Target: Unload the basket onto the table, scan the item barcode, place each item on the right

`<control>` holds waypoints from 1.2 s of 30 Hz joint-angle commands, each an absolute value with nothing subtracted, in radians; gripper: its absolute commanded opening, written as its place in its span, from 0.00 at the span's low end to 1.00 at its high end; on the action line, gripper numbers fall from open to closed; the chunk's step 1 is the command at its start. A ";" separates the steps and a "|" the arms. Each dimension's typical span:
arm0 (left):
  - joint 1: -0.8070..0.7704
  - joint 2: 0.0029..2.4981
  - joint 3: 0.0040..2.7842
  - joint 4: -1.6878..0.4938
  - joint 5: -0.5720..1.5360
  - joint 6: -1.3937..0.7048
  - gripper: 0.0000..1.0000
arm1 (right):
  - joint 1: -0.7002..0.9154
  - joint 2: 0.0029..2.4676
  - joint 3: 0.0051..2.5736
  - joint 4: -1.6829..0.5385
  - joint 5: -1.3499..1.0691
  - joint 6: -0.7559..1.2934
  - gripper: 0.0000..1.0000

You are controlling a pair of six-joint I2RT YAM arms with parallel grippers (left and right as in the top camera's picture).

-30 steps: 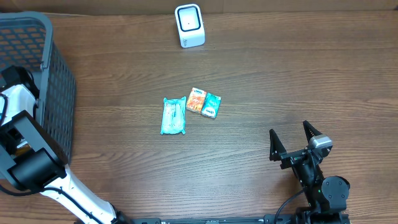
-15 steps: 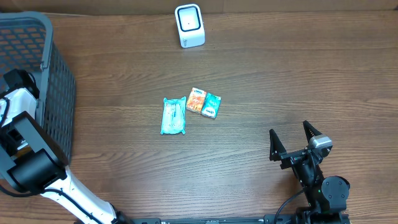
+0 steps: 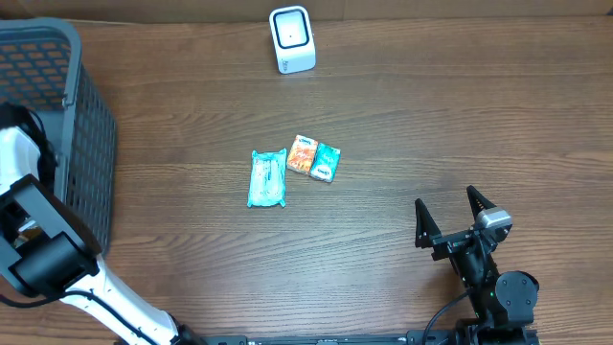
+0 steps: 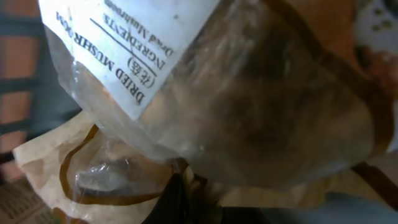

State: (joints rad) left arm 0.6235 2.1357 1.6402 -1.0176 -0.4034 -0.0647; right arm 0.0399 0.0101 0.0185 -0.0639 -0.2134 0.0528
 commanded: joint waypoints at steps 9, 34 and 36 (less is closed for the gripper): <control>0.614 2.071 1.915 -1.141 -0.038 -0.075 0.04 | 0.044 0.003 0.008 -0.059 -0.219 0.056 1.00; 0.612 2.057 1.653 -0.808 -0.182 0.051 0.82 | 0.044 0.003 0.008 -0.058 -0.219 0.056 1.00; 0.616 2.057 1.630 -0.774 -0.236 0.052 0.83 | 0.044 0.003 0.008 -0.059 -0.219 0.057 1.00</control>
State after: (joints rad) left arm 0.6205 2.0750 1.6695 -0.8032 -0.1242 0.0288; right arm 0.0399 0.0101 0.0185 -0.0635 -0.2134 0.0521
